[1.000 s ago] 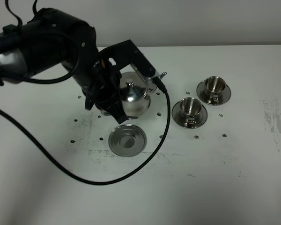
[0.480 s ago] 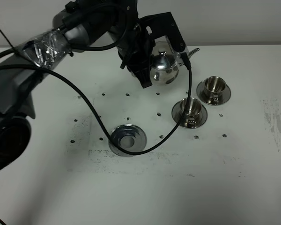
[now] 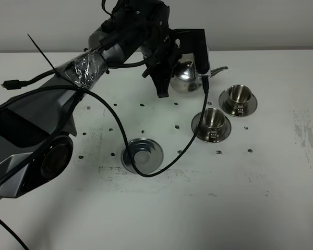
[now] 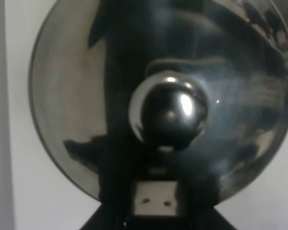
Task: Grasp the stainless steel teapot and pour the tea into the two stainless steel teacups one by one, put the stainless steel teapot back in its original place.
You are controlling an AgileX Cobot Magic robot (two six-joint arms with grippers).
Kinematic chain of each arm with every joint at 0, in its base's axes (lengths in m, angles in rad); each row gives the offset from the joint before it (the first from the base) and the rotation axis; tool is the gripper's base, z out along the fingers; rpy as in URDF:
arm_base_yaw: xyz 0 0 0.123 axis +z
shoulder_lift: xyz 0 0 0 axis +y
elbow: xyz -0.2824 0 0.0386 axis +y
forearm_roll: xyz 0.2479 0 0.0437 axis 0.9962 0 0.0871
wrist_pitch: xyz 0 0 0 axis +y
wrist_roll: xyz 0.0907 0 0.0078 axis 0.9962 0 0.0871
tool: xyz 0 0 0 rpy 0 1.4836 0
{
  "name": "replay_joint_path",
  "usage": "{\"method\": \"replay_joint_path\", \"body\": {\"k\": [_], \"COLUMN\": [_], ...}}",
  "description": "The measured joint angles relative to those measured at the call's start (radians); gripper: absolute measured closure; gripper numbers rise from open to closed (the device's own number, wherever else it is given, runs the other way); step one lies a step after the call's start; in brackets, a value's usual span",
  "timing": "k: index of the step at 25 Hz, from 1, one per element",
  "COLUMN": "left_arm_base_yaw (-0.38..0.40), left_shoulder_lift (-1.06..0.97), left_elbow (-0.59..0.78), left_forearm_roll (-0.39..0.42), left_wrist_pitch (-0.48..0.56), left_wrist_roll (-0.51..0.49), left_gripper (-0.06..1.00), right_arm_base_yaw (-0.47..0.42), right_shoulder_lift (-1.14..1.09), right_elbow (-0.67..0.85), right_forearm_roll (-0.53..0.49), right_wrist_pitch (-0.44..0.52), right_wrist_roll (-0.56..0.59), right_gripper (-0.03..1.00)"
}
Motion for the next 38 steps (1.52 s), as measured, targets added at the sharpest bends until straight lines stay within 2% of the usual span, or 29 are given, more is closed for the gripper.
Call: {"method": "replay_joint_path", "body": {"k": [4, 9, 19, 27, 38], "left_arm_base_yaw": [-0.026, -0.067, -0.083, -0.099, -0.139], "left_shoulder_lift": [0.015, 0.025, 0.034, 0.079, 0.087], "left_elbow": [-0.001, -0.001, -0.001, -0.001, -0.001], "left_forearm_roll": [0.099, 0.161, 0.277, 0.297, 0.411], "left_wrist_pitch": [-0.055, -0.127, -0.15, -0.186, -0.231], "left_wrist_roll": [0.006, 0.013, 0.016, 0.083, 0.111], "left_gripper": [0.77, 0.77, 0.77, 0.77, 0.77], "right_arm_base_yaw": [0.0, 0.0, 0.0, 0.0, 0.0], "right_shoulder_lift": [0.0, 0.0, 0.0, 0.0, 0.0], "right_elbow": [0.0, 0.0, 0.0, 0.0, 0.0], "right_forearm_roll": [0.0, 0.0, 0.0, 0.0, 0.0], "right_wrist_pitch": [0.0, 0.0, 0.0, 0.0, 0.0], "right_wrist_roll": [0.0, 0.0, 0.0, 0.0, 0.0], "right_gripper": [0.5, 0.5, 0.5, 0.5, 0.5]}}
